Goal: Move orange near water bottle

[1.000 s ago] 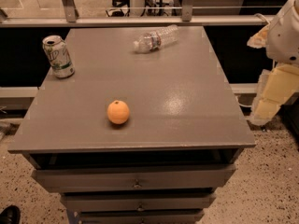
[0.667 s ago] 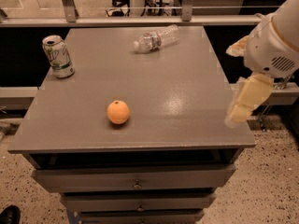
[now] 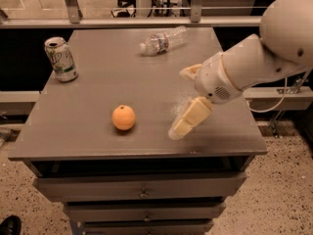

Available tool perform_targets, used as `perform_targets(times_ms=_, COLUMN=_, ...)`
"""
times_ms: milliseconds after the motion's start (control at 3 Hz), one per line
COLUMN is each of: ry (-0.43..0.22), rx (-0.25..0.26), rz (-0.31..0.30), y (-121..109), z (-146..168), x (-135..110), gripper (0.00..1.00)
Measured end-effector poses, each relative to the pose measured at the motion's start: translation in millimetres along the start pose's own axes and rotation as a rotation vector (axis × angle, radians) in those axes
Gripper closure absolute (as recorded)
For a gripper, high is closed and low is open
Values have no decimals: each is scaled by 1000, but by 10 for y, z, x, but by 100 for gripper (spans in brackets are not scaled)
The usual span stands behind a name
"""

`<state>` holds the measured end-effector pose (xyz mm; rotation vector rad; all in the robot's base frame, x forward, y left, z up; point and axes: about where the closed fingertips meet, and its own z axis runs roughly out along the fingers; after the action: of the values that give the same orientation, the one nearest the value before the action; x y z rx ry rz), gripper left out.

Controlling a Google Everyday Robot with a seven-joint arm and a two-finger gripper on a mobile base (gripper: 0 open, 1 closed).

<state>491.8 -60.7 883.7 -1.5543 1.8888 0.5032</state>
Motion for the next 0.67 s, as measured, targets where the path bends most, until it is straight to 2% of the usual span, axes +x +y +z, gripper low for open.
perform_targets(times_ms=333, ry=-109, rx=-28, rz=5, y=18, z=360, x=-230, gripper=0)
perform_targets(times_ms=667, ry=-166, rx=-52, rz=25, y=39, z=615, x=-373, gripper=0)
